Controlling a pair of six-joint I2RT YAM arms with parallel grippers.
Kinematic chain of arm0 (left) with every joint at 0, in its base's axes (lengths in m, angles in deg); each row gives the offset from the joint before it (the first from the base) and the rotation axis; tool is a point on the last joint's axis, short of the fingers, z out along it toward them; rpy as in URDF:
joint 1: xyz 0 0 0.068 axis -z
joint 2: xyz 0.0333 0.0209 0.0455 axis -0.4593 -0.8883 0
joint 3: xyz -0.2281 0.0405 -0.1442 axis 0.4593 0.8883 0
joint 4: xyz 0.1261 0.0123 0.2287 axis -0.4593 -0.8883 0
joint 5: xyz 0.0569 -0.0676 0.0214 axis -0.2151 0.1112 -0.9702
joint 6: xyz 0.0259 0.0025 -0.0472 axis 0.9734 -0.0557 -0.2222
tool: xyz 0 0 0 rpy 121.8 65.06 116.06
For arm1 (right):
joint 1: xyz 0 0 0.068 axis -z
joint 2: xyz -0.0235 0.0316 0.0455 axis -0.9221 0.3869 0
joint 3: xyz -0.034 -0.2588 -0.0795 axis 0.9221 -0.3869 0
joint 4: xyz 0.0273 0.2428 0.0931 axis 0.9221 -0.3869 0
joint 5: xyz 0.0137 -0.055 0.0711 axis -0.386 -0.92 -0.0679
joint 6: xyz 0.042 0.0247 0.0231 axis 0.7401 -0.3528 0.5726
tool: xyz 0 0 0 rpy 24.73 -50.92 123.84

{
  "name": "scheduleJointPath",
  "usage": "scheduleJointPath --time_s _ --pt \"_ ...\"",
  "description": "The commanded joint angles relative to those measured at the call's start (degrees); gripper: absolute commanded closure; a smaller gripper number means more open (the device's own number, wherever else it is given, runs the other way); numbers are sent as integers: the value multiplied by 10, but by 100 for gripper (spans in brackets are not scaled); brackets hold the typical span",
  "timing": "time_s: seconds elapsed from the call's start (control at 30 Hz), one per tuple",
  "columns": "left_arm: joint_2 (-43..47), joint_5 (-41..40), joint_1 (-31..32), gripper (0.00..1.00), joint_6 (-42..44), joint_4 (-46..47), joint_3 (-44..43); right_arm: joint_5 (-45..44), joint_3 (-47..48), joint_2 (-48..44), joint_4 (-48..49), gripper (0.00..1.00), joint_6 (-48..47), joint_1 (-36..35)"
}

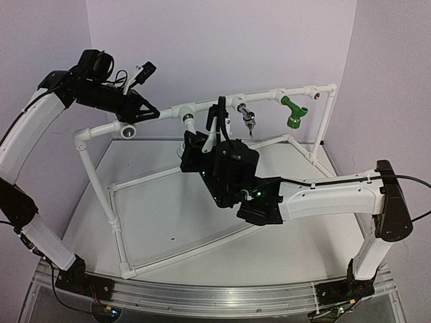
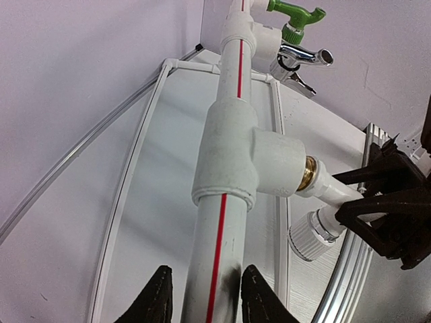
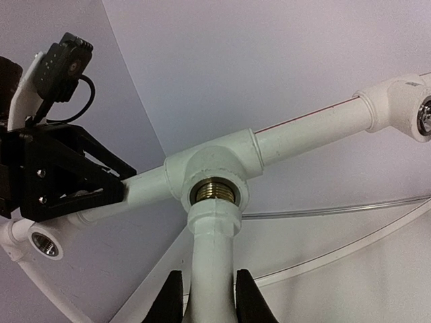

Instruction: Install the water faucets

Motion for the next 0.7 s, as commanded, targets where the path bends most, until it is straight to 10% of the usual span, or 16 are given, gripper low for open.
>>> scheduleJointPath --time_s 0.0,0.5,0.67 --pt "-36 7 17 66 -19 -152 50 37 28 -51 -1 100 25 2" --pt "-5 -17 17 3 -70 -83 -5 110 -42 -167 -33 100 -46 2" --pt "9 -22 17 0 -124 -67 -45 190 -65 -188 -23 100 -150 2"
